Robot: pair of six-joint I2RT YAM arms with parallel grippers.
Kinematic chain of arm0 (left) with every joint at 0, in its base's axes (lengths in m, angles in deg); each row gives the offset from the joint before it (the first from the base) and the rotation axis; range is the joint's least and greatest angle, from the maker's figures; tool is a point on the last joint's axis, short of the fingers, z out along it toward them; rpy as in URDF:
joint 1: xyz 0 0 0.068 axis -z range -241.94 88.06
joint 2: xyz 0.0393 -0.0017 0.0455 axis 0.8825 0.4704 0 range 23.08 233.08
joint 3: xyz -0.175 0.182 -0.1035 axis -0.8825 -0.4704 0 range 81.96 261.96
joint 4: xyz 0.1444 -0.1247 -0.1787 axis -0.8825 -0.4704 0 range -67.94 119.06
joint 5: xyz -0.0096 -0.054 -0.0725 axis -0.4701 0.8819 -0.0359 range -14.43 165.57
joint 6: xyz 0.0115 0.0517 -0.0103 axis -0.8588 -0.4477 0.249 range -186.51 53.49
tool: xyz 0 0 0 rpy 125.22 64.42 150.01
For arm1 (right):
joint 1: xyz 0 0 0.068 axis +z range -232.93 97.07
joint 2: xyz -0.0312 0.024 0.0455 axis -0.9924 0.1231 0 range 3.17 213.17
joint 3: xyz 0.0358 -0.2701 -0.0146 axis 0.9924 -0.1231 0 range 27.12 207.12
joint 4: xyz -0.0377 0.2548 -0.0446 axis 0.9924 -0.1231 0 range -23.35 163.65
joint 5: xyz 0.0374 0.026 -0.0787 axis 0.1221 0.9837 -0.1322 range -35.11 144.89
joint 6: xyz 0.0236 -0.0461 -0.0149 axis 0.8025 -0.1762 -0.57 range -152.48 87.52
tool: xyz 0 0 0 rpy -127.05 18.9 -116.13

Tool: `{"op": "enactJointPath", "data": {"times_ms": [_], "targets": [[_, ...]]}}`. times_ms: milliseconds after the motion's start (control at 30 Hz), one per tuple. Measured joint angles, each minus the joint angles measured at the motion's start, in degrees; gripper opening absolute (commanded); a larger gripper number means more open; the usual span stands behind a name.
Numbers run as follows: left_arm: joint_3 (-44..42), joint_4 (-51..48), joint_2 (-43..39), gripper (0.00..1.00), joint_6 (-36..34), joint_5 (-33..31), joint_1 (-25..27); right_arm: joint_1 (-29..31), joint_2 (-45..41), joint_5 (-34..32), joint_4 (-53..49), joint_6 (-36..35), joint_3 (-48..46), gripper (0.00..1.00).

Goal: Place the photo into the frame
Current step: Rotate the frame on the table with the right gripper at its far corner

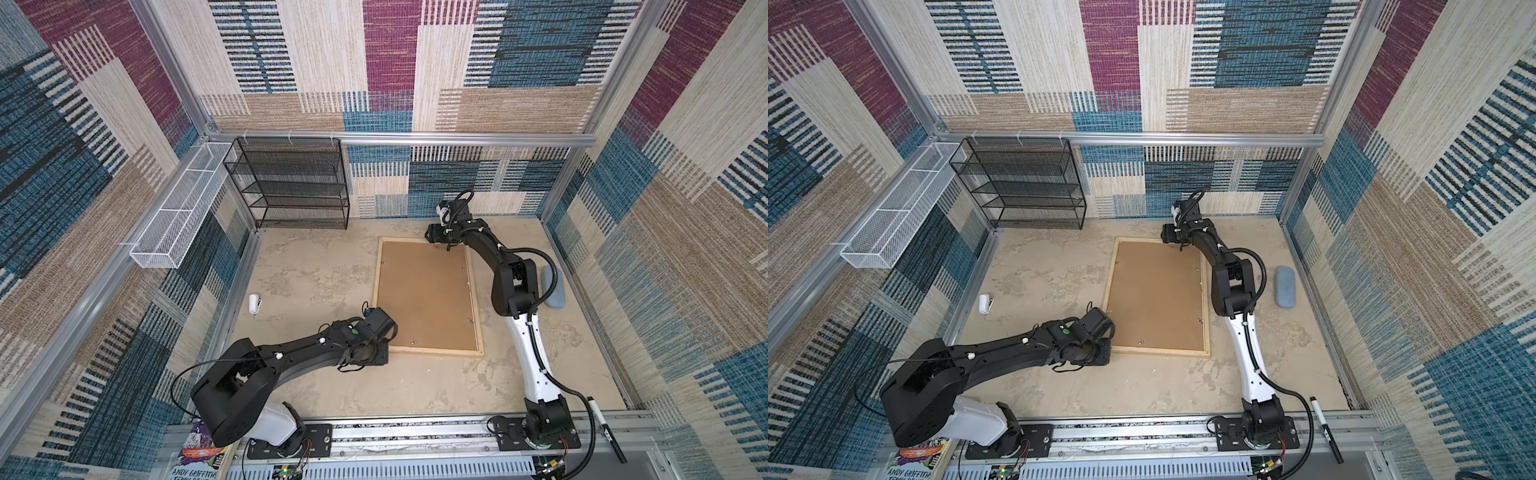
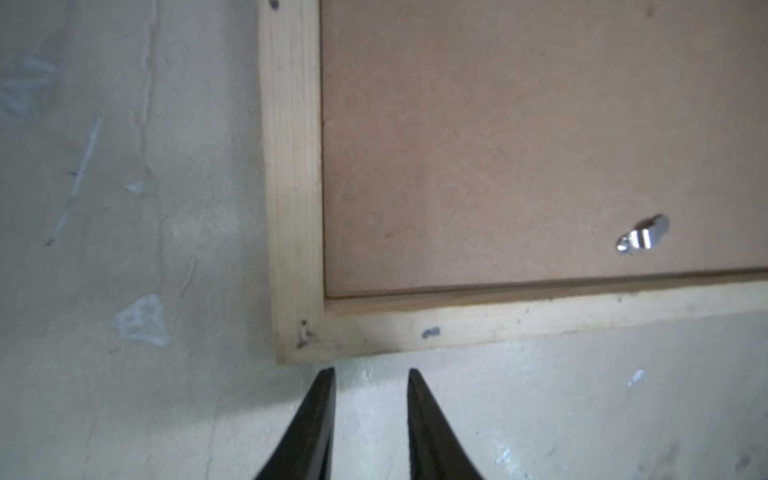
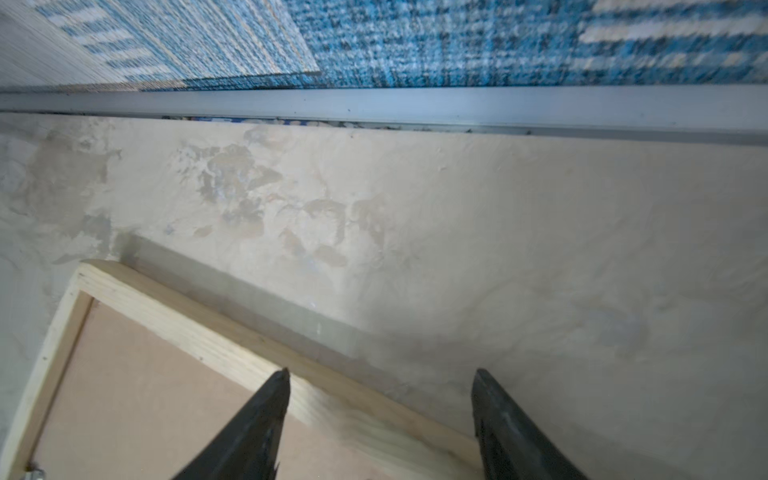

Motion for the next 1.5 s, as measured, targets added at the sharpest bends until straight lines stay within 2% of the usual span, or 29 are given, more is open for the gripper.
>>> {"op": "enactJointPath", "data": {"times_ms": [267,433,533,767,867,967,1167,1333,1500], "targets": [[0.9,-0.1,2.6,0.32,1.6,-0.3,-1.8,-1.9,-0.3,1.0,-1.4,-2.3,-0.8,0.69],[0.8,1.0,2.9,0.32,1.5,-0.8,-5.8,-3.7,-4.7,-0.1,0.4,-2.1,-8.8,0.68],[0.8,2.6,3.3,0.33,0.2,-1.9,-9.0,-6.0,-10.1,-0.6,2.4,-1.0,-18.5,0.68],[2.6,7.9,6.5,0.32,-4.6,-4.5,-17.7,-11.7,-28.9,0.5,7.8,2.7,-48.2,0.68],[4.7,7.3,8.2,0.32,-6.3,-4.9,-19.7,-12.4,-37.9,0.3,9.4,3.8,-60.7,0.68],[6.6,4.5,8.9,0.34,-8.7,-6.0,-20.2,-12.3,-45.3,1.4,10.8,5.0,-69.4,0.68],[8.4,-0.2,5.0,0.46,-9.9,-6.1,-20.1,-12.3,-51.8,2.1,12.4,6.2,-73.1,0.68],[5.0,-0.1,-0.4,0.49,-7.5,-3.9,-18.3,-12.3,-52.7,2.9,14.9,6.9,-73.9,0.67],[1.0,3.0,-1.8,0.49,-2.3,0.2,-15.1,-12.3,-52.3,4.3,16.9,7.9,-74.5,0.67]]}}
